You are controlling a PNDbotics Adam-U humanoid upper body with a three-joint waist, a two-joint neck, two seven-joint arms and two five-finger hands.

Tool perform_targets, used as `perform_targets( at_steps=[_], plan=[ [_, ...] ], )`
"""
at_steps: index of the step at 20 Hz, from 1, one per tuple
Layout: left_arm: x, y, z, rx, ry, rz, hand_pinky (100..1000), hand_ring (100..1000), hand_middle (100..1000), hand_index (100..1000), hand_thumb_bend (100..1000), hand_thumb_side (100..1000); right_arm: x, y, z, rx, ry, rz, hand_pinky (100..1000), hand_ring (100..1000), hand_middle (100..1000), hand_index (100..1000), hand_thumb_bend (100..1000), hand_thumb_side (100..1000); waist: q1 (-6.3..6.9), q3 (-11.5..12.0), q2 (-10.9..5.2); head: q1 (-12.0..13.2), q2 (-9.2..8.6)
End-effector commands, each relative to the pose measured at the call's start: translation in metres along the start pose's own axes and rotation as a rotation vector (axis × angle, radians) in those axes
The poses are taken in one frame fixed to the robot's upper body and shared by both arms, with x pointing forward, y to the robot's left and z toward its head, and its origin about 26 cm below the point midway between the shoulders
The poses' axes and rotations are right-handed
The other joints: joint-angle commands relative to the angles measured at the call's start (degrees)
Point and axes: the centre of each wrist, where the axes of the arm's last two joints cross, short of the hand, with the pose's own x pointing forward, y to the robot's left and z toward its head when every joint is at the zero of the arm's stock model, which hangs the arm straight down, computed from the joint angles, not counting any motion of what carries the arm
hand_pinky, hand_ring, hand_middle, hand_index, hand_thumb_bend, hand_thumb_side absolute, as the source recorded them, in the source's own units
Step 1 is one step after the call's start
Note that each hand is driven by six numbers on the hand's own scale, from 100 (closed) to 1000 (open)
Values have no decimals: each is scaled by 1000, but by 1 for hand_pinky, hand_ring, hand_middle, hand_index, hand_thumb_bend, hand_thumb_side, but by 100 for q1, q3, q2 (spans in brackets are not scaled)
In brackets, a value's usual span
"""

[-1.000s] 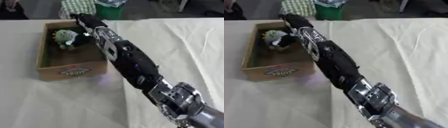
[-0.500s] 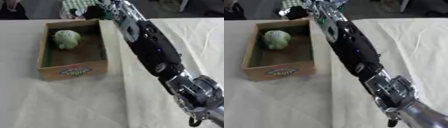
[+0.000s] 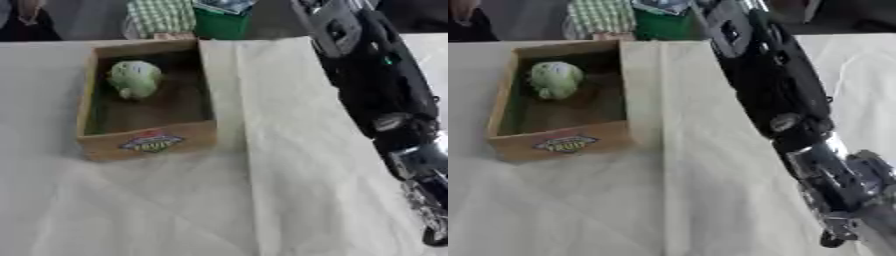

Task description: Pick up objects on the table and place them in the box.

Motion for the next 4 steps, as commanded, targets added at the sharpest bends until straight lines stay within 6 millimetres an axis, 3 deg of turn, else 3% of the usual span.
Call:
perform_targets(
  at_steps=[1,4],
  plan=[
    [9,3,-8,-9,-41,-22,746,539,520,691,100,567,-7,-36,13,-108,-24,29,873,777,648,884,100,564,28,-30,-125,86,13],
    [9,3,-9,-4,-44,-26,746,539,520,691,100,567,-17,-46,33,-153,-14,38,873,771,645,867,100,591,35,-70,-117,136,-9]
  ],
)
